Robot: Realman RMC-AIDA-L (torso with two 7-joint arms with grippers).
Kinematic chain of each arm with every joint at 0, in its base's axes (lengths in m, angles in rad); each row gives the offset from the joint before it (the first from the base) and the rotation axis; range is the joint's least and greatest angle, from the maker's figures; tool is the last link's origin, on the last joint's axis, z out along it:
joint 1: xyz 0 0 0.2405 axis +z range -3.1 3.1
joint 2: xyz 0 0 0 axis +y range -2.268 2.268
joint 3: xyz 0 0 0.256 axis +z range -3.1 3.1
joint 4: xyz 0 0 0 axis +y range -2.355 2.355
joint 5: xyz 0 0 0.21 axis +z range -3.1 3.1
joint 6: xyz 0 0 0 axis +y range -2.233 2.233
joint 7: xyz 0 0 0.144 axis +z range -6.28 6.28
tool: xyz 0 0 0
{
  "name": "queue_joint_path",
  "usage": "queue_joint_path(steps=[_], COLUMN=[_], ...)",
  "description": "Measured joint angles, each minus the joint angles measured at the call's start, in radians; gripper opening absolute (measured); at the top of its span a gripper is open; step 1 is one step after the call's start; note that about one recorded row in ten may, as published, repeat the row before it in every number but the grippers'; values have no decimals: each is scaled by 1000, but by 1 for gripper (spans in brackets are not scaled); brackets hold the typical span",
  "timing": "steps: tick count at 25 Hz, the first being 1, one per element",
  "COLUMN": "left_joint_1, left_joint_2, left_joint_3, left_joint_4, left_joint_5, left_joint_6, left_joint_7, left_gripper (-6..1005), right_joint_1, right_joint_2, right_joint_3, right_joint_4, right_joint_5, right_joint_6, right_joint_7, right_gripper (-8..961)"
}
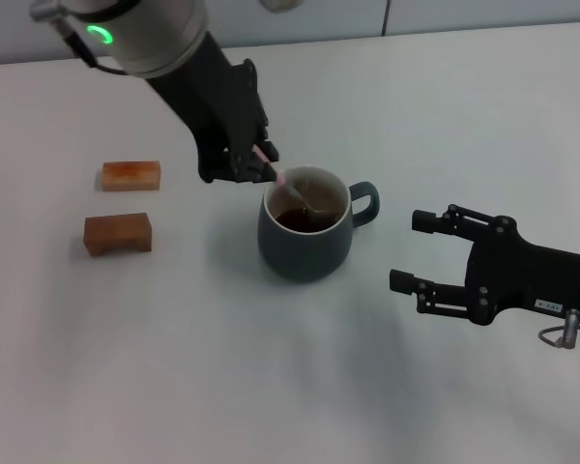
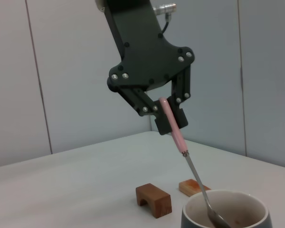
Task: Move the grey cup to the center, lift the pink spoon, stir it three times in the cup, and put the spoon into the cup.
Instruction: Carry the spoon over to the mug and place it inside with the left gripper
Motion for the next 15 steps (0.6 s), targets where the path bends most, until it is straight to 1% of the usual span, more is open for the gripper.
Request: queue_joint_path(steps=[4, 6, 11, 15], left_joint_1=[31, 36, 33, 20], left_joint_2=[9, 10, 9, 4], left_joint_3=[-14, -19, -24, -32], left_joint_4=[18, 19, 11, 6], left_joint_5=[12, 24, 46, 37], left_joint_6=[9, 2, -19, -14], left_joint_7=[5, 12, 12, 3], left_gripper=[231, 232, 235, 237], right_joint_1=[11, 12, 18, 18], right_joint_2=[1, 1, 2, 1], right_joint_3=[-1, -2, -6, -10], right_joint_4=[0, 0, 0, 0], right_joint_5=[-1, -1, -4, -6], right_joint_6=[0, 0, 0, 0], right_joint_7=[2, 3, 14, 18], right_gripper=[805, 805, 805, 805])
